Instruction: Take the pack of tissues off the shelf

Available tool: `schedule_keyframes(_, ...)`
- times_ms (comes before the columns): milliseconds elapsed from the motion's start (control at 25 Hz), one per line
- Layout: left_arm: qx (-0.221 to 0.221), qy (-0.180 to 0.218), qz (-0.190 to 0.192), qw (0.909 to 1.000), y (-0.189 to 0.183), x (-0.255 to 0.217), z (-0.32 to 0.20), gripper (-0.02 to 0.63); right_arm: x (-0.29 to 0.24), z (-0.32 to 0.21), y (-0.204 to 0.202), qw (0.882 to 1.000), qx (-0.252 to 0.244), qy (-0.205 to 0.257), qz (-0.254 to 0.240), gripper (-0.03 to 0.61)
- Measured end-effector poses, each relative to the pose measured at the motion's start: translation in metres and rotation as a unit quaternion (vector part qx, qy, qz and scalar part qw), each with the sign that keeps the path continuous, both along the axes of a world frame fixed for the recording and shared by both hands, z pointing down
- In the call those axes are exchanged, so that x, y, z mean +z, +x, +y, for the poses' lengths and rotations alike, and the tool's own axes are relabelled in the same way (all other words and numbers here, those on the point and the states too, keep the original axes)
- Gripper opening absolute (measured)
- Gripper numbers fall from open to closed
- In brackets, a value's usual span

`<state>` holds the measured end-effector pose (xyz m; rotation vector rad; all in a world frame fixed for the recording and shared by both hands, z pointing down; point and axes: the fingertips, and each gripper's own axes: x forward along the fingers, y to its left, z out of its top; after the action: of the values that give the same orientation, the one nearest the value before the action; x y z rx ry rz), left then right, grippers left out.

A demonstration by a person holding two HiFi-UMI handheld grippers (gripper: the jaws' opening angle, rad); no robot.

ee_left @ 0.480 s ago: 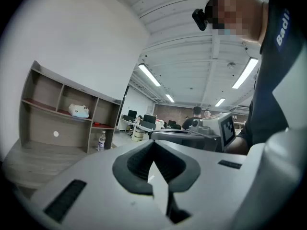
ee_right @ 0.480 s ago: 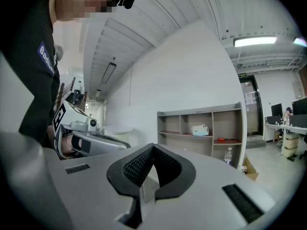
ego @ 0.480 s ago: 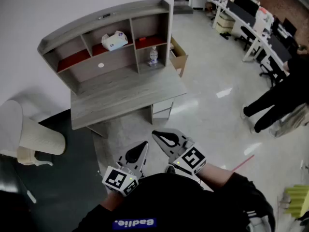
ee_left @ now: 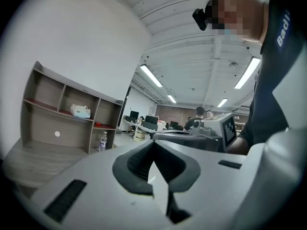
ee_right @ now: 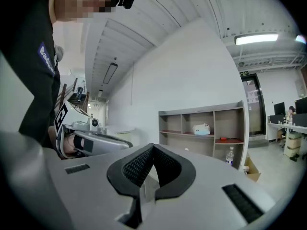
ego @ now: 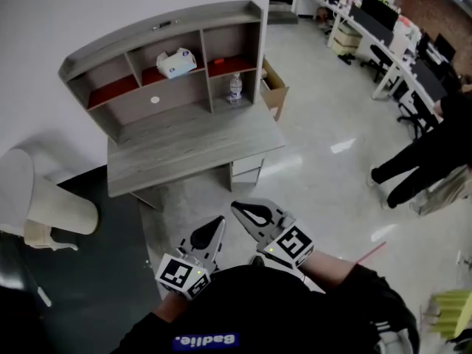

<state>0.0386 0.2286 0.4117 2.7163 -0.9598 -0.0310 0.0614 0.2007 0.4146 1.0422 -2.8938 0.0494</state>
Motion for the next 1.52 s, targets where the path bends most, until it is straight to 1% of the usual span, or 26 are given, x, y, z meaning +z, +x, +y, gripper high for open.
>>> schedule_keyframes(360,-0.005,0.004,-0.006,1.0000,0.009,0.001,-0.007,-0.002,0.001,-0.006,0.008,1.000,-0.007,-0.003,-0.005,0.029)
schedule_keyframes(760,-0.027,0.012,-0.011,0.9995,0.039,-0.008,-0.016,-0.002,-0.002,-0.012,0.040,1.000,-0.022,0.002,-0.008,0.029)
schedule_keyframes(960,-0.034,0.010,-0.013,0.9993,0.058,-0.003,-0.016,-0.002,0.003,-0.014,0.061,1.000,-0.031,0.004,0.000,0.029)
schedule_keyframes(1120,-0.043,0.004,-0.011,0.9990,0.065,0.003,-0.018,-0.003,0.008,-0.017,0.073,0.999,-0.032,-0.003,0.000,0.029)
schedule_keyframes(1360,-0.035,-0.001,-0.010,0.9993,0.068,0.006,-0.031,-0.002,0.015,-0.027,0.075,0.999,-0.036,-0.007,0.014,0.029)
schedule_keyframes(1520,-0.025,-0.002,-0.003,0.9997,0.066,0.009,-0.052,-0.002,0.020,-0.045,0.075,1.000,-0.020,-0.014,0.015,0.029)
